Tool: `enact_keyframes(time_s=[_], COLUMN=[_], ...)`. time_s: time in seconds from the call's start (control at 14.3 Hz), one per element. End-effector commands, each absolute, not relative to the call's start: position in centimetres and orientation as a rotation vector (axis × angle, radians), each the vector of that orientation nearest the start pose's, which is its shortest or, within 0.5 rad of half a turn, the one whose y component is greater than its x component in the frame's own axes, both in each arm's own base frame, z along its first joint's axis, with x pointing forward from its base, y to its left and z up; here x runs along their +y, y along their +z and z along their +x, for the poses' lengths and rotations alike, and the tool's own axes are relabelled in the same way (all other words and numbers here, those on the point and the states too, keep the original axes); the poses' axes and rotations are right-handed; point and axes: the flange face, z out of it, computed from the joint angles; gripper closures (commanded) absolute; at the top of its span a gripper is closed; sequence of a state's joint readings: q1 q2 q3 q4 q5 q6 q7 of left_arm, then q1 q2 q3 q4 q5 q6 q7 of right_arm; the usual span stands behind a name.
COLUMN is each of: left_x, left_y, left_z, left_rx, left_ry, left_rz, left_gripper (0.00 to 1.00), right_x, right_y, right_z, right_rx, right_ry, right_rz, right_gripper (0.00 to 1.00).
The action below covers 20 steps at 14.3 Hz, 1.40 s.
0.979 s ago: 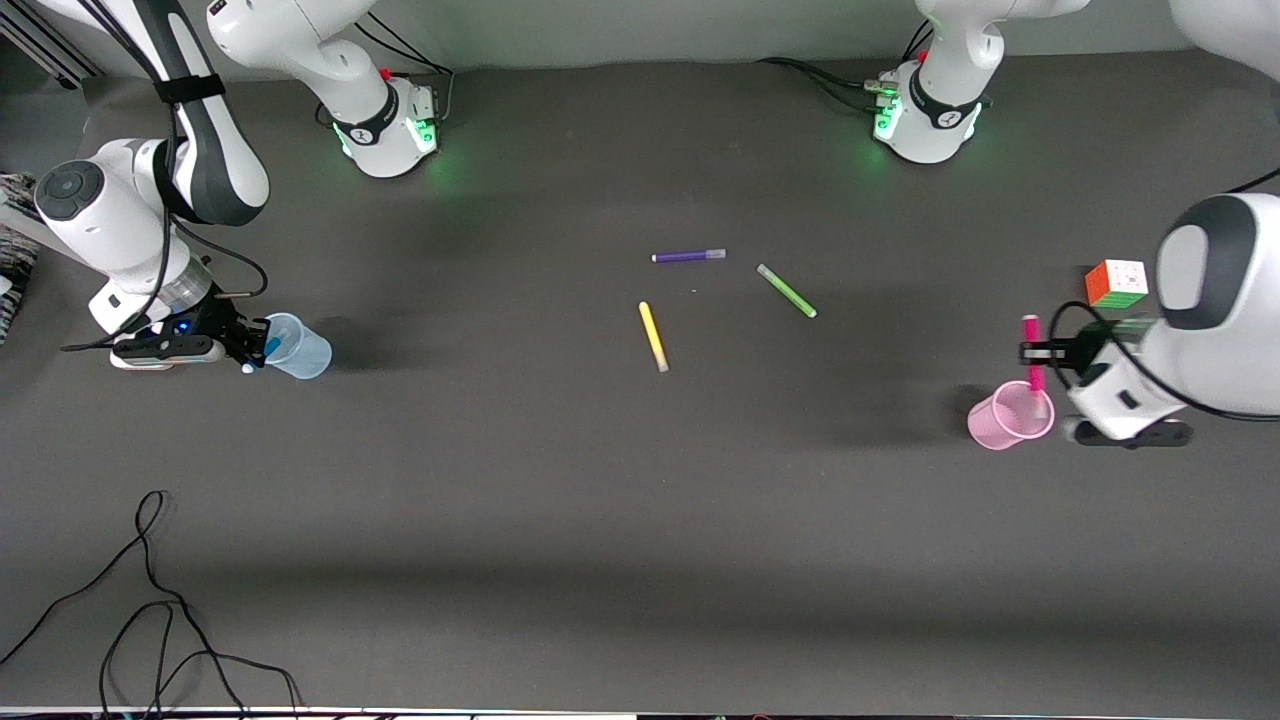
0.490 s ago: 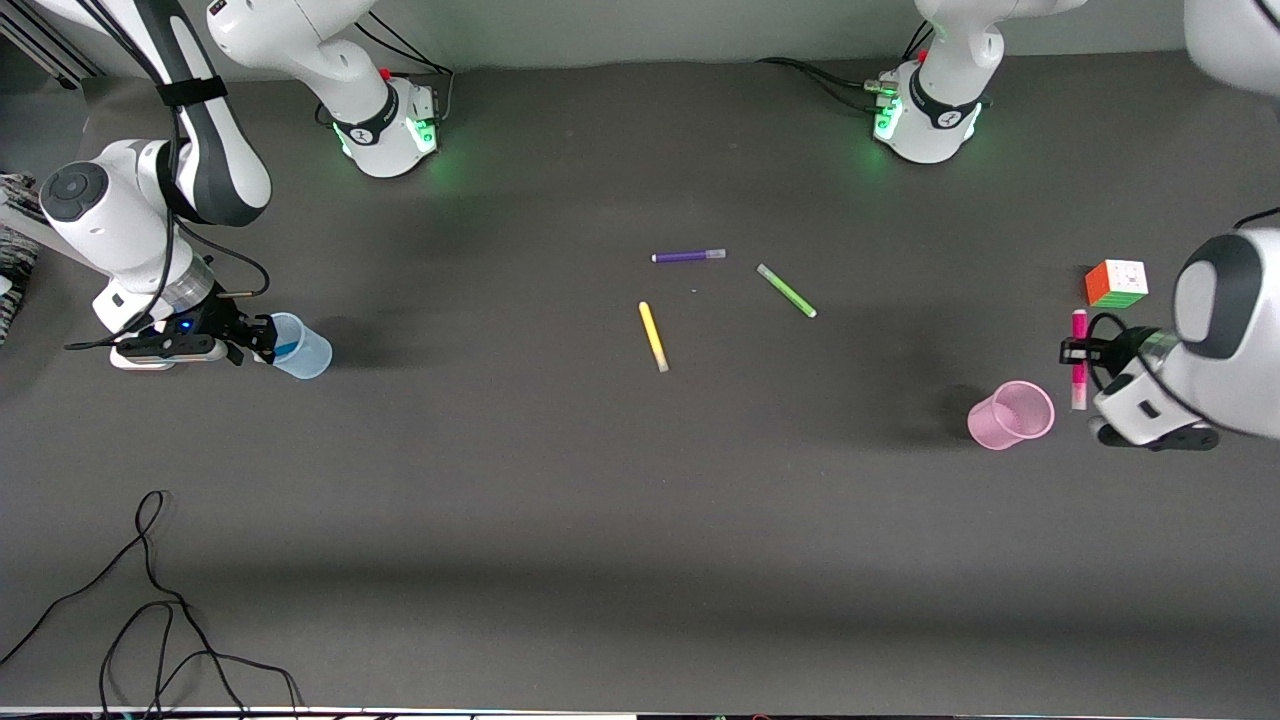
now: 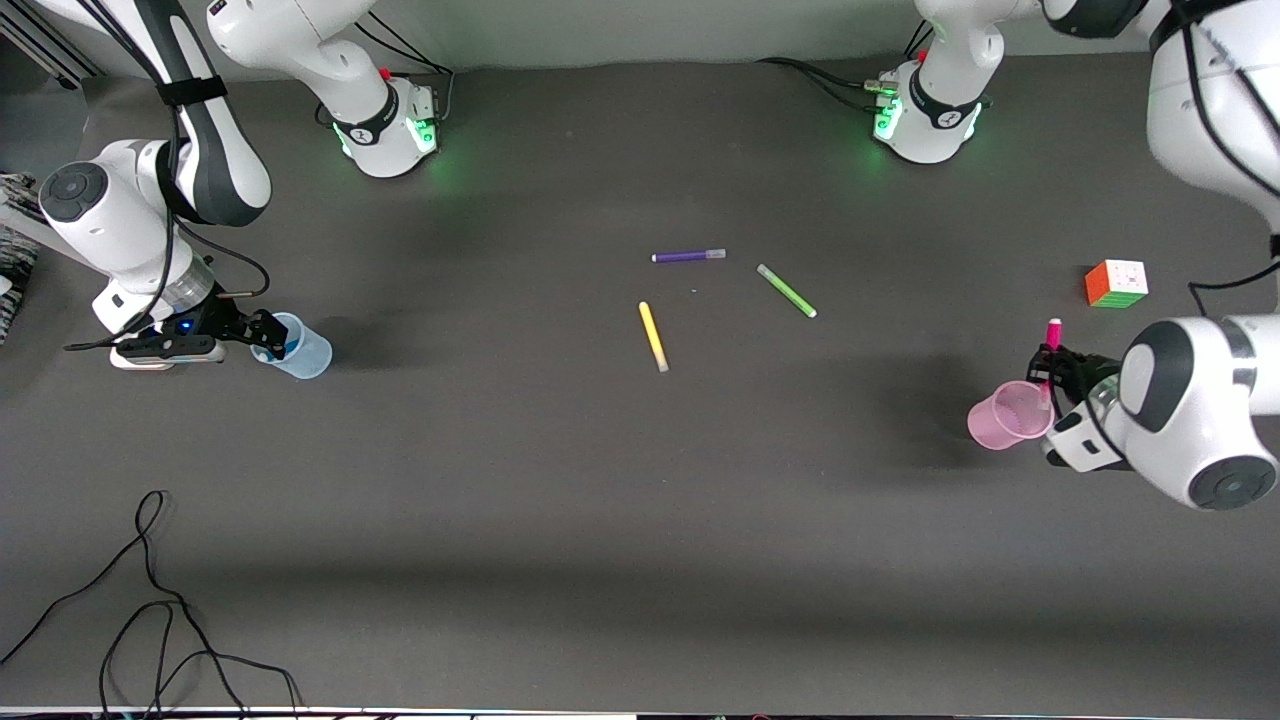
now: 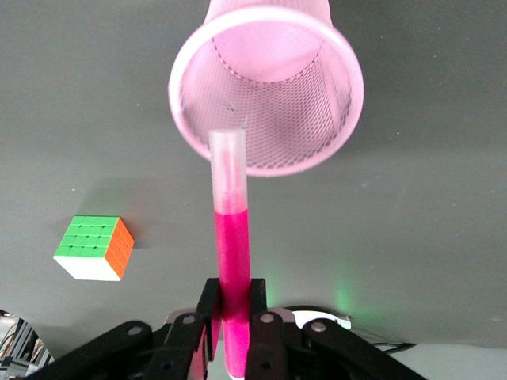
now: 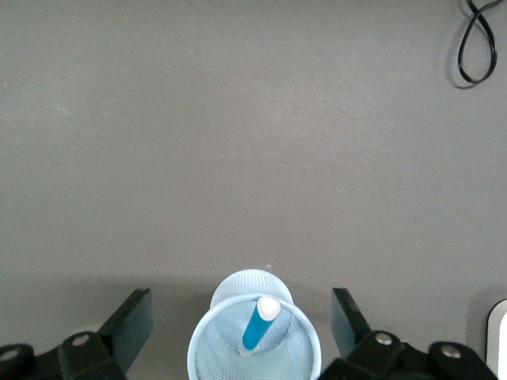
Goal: Place pink and blue markers in matching cups
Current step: 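Carry the blue marker over the clear cup while the left gripper carries pink, then open the right gripper over the clear cup while the left gripper drops pink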
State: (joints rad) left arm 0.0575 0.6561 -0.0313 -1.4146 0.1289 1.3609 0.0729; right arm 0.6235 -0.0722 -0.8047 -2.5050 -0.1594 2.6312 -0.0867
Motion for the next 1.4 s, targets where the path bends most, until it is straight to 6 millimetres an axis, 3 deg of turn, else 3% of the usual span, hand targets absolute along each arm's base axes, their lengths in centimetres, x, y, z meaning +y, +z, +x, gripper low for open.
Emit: enact_keyframes(time_s=[0.0,0.07,0.21,0.56,0.63,0.7,0.77,0.84,0.91,1.19,1.33], left_x=[3.3,3.1,3.0,2.7,2.7,2.8,2.7,2.7,2.7,2.5,2.7], left_y=[27.9,27.1,26.5,25.2,25.2,25.2,25.3,25.6,26.0,31.0,36.4], left_z=[64.2,64.3,64.7,65.4,65.4,65.4,65.4,65.5,65.5,66.7,66.3], left_rx=[0.116,0.121,0.128,0.14,0.149,0.149,0.151,0.15,0.149,0.158,0.259], left_ry=[1.084,1.091,1.07,1.015,1.013,1.014,1.012,1.003,0.996,0.884,0.784], left_rz=[-2.854,-2.855,-2.864,-2.887,-2.889,-2.89,-2.891,-2.895,-2.897,-2.938,-2.982], left_gripper=[0.96,0.96,0.96,0.93,0.81,0.45,0.2,0.07,0.0,0.0,0.0], right_x=[-6.9,-5.8,-5.4,-1.3,-1.1,-0.9,-0.6,0.6,1.5,3.6,4.1], right_y=[34.6,35.8,38.5,47.8,49.0,49.8,50.8,51.6,52.5,54.2,54.4], right_z=[49.1,50.0,51.4,54.8,54.9,55.0,55.0,55.1,55.2,55.3,55.2], right_rx=[-0.105,-0.125,-0.108,-0.094,-0.077,-0.076,-0.083,-0.115,-0.14,-0.197,-0.207], right_ry=[-0.238,-0.21,-0.169,-0.046,-0.047,-0.057,-0.051,-0.045,-0.06,-0.11,-0.117], right_rz=[-3.199,-3.2,-3.209,-3.15,-3.148,-3.145,-3.146,-3.148,-3.149,-3.157,-3.162], right_gripper=[0.0,0.0,0.0,0.0,0.0,0.0,0.0,0.0,0.0,0.0,0.0])
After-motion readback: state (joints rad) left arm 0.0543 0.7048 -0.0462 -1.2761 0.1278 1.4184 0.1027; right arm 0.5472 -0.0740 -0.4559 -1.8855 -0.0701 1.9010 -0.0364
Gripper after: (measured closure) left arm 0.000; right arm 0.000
